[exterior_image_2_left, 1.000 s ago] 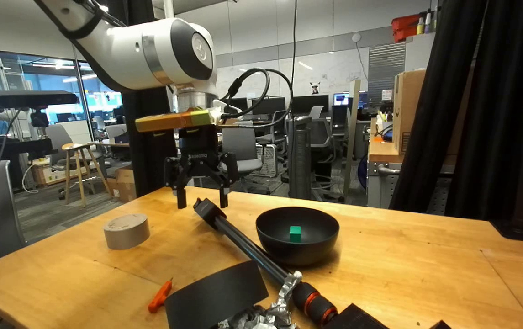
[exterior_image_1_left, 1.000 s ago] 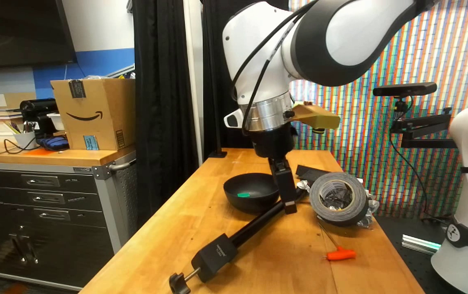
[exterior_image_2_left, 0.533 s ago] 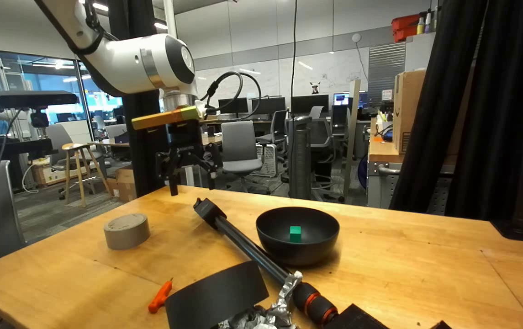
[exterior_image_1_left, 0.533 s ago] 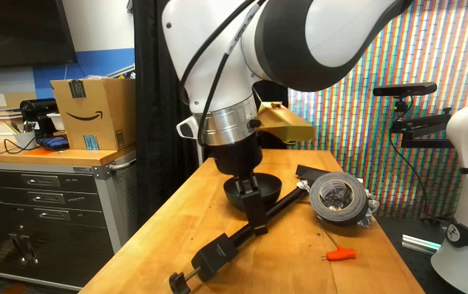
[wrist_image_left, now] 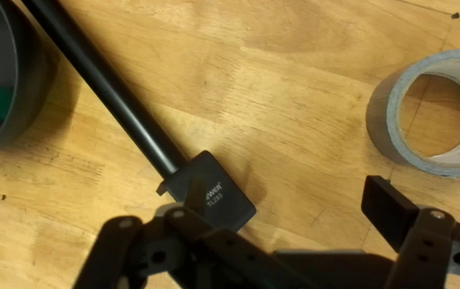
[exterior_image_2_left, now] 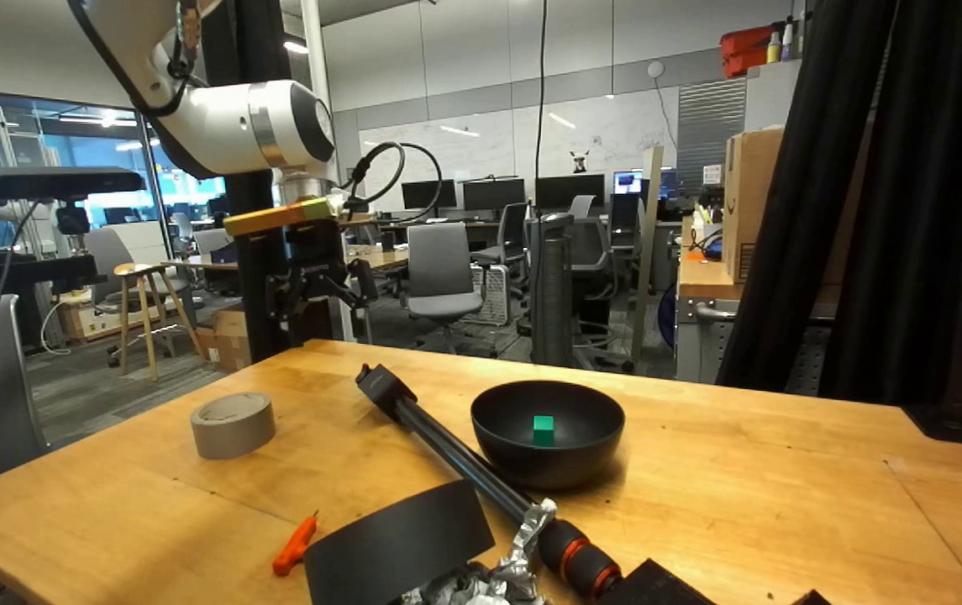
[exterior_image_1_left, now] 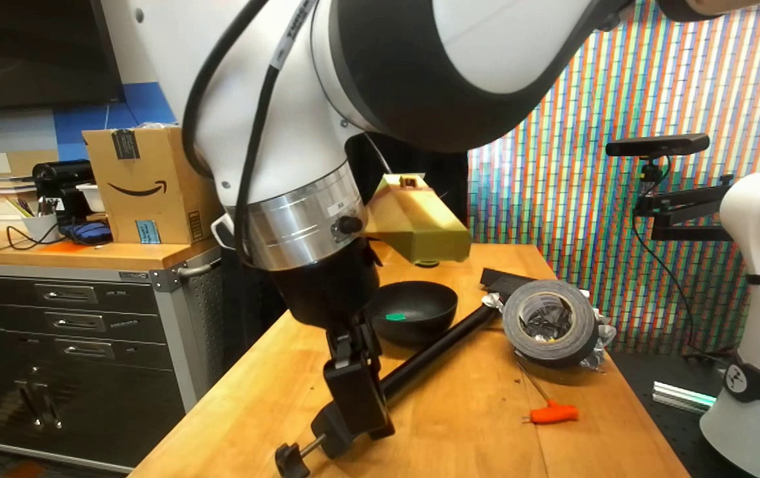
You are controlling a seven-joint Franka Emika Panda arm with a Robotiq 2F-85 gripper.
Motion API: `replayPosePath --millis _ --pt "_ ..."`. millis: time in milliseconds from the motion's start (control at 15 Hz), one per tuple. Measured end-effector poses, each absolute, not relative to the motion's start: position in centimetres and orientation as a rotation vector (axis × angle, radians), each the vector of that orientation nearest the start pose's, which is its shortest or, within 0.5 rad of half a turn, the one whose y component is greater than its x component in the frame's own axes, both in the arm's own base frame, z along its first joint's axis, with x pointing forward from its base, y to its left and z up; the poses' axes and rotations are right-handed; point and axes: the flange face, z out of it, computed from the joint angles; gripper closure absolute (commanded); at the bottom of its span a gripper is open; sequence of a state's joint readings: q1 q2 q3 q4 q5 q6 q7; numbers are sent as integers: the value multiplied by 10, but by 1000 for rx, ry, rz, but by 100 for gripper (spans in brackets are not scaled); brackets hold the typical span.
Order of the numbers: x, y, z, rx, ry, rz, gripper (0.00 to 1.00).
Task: Move the grey seal tape
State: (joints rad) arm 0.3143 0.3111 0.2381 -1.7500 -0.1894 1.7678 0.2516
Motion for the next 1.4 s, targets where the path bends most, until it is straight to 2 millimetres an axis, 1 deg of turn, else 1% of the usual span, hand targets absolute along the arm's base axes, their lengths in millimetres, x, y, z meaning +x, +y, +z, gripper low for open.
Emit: replayPosePath --millis 200,333,667,1000,1267,1400 --pt "532 318 376 -3284 -571 378 0" --pt "528 331 372 -3293 -559 394 0" --pt "510 349 358 -3304 -577 439 0" --pt "487 355 345 -3313 -590 497 0" --pt "466 348 335 -3312 -604 548 0" --pt "459 345 328 -3314 -609 569 0"
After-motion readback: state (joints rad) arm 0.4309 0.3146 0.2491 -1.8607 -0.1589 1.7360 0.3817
